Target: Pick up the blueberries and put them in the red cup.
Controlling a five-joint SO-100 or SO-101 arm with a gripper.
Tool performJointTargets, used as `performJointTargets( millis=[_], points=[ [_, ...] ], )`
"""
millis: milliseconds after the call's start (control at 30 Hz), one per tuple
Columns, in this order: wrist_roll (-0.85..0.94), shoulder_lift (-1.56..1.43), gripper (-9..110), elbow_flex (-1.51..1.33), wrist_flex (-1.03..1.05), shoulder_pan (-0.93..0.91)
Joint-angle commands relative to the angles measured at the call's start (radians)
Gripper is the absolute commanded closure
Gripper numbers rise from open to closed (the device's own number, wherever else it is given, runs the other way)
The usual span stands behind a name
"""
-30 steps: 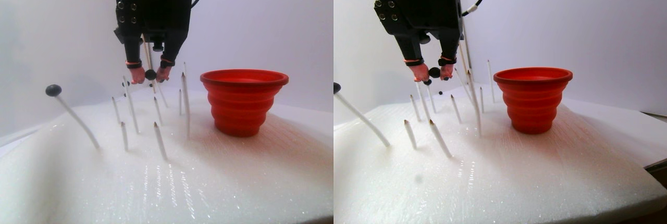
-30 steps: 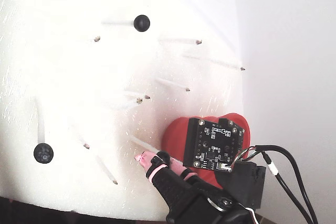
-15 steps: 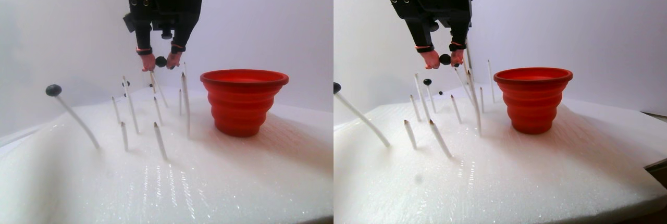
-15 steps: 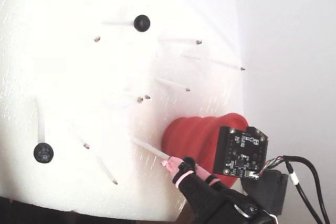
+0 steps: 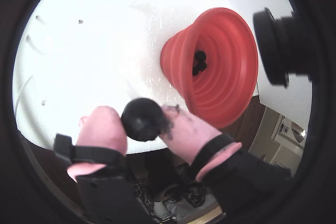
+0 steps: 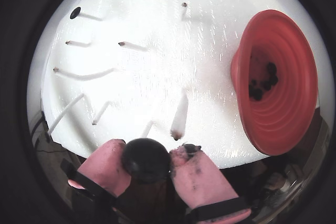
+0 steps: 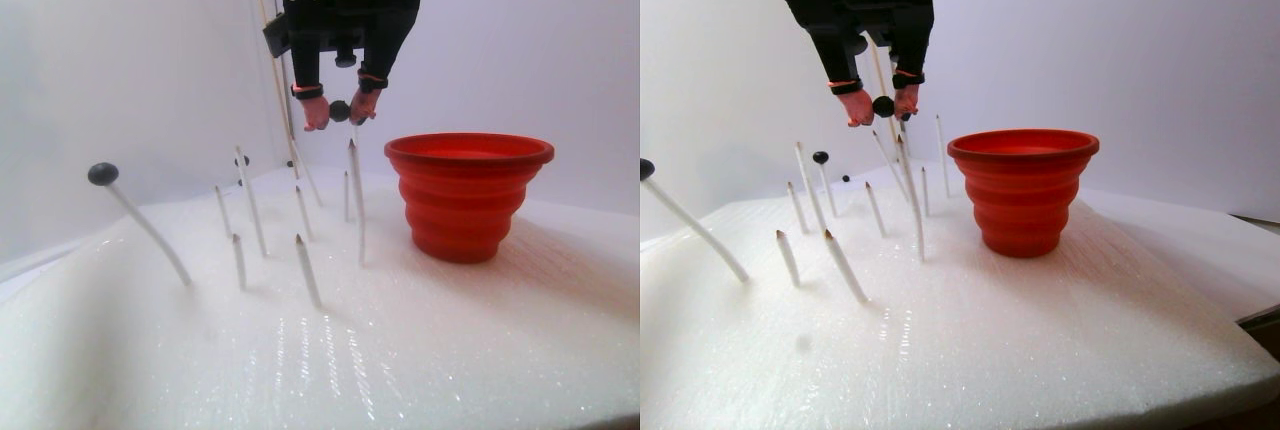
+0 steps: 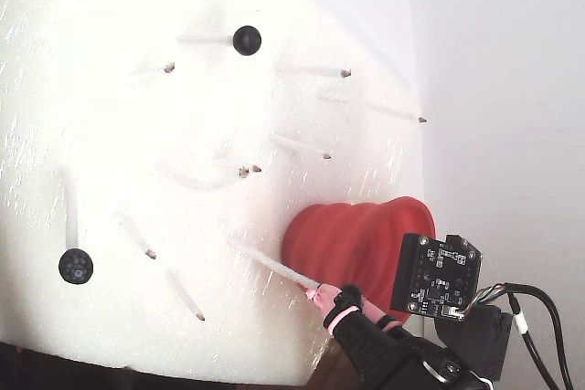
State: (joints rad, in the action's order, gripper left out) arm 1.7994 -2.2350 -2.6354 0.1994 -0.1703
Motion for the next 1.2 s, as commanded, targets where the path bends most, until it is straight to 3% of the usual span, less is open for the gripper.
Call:
performJointTargets(
  millis=[0, 1167],
  points=[
    [0.015, -0.101, 89, 0.041, 0.014, -0.020],
    [0.058, -0.015, 89, 0.097, -0.077, -0.224]
  ],
)
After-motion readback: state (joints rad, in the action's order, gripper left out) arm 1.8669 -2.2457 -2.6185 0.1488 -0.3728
